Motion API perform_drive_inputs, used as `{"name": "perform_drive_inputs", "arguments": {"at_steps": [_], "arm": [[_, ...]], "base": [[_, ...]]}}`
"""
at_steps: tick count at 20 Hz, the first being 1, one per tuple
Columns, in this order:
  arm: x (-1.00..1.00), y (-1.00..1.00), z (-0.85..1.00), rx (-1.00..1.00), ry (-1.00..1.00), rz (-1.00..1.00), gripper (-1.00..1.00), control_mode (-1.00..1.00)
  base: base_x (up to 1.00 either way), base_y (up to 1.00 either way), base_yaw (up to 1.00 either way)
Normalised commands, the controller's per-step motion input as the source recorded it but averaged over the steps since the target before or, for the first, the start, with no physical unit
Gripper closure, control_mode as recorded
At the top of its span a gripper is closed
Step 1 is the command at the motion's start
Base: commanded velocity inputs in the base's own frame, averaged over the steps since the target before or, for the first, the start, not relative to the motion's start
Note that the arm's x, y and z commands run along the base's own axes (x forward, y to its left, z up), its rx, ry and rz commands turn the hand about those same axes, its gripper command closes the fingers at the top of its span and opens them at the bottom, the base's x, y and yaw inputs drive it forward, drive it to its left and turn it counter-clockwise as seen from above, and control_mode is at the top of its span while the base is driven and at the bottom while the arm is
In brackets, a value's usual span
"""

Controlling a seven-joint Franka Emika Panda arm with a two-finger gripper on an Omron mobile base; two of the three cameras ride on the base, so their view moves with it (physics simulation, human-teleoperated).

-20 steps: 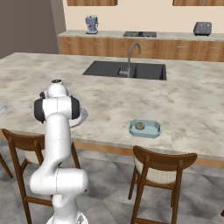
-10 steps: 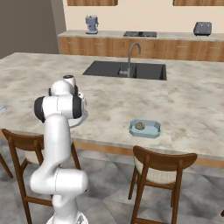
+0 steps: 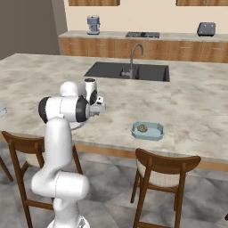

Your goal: Place two dumplings into each of the tupperware containers and then place the containers in the fridge.

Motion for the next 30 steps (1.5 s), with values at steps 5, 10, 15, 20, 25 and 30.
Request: {"name": "perform_drive_inputs", "arguments": {"at_steps": [5, 10, 15, 20, 25, 30], "arm": [[0.00, -1.00, 0.00, 0.07, 0.02, 0.00, 1.00, -1.00], [0.00, -1.00, 0.00, 0.06, 0.03, 0.00, 1.00, -1.00], [-0.03, -1.00, 0.19, 0.00, 0.12, 0.00, 1.00, -1.00], [-0.23, -1.00, 0.25, 0.01, 0.11, 0.00, 1.00, -1.00], [-0.13, -1.00, -0.31, 0.08, 0.00, 0.00, 1.00, -1.00], [0.00, -0.83, -0.23, 0.07, 0.01, 0.00, 1.00, -1.00]], "base": [[0.00, 0.00, 0.00], [0.00, 0.00, 0.00], [0.00, 0.00, 0.00], [0.00, 0.00, 0.00], [0.00, 0.00, 0.00], [0.00, 0.00, 0.00]]}}
